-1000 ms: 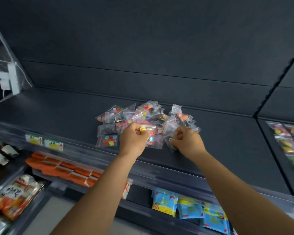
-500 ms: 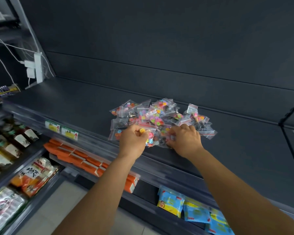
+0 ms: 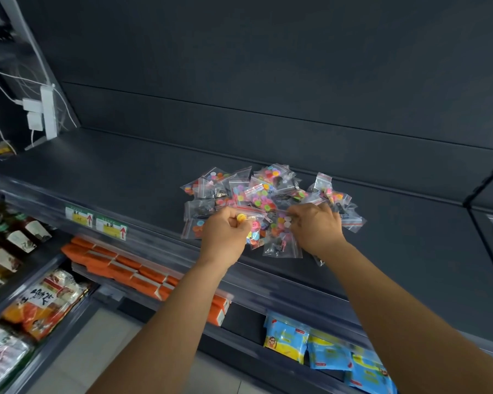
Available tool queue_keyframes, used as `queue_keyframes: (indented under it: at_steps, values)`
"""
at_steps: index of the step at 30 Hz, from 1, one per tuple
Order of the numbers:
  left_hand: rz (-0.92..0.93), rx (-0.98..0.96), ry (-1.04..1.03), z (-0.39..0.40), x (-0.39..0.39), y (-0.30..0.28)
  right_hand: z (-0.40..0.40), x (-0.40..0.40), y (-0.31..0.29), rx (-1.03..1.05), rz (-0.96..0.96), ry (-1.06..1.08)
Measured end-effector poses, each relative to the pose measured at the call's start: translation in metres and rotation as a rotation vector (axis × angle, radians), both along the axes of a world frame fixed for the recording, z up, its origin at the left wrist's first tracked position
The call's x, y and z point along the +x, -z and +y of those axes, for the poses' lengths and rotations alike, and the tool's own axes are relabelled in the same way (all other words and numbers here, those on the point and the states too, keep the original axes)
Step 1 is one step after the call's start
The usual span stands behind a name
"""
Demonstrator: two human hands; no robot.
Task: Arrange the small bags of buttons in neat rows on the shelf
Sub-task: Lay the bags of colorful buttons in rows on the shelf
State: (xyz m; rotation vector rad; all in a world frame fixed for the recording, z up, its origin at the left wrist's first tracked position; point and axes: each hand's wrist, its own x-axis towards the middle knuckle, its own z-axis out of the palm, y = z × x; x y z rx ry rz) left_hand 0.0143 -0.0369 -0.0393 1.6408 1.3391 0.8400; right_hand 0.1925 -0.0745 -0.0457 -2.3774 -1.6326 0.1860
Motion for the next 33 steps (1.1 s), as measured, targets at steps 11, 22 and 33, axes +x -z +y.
queue_keyframes:
  at_steps: [11, 22, 33]
  values:
    - [-0.044, -0.016, 0.046, 0.002, 0.002, 0.002, 0.002, -0.002, 0.004, 0.158, 0.131, 0.096]
    - [-0.227, -0.123, 0.2, -0.006, 0.034, -0.031, -0.036, -0.014, -0.026, 0.637, 0.481, -0.036]
    - [-0.27, -0.081, 0.407, -0.072, 0.128, -0.036, -0.137, 0.053, -0.056, 0.532, 0.968, 0.265]
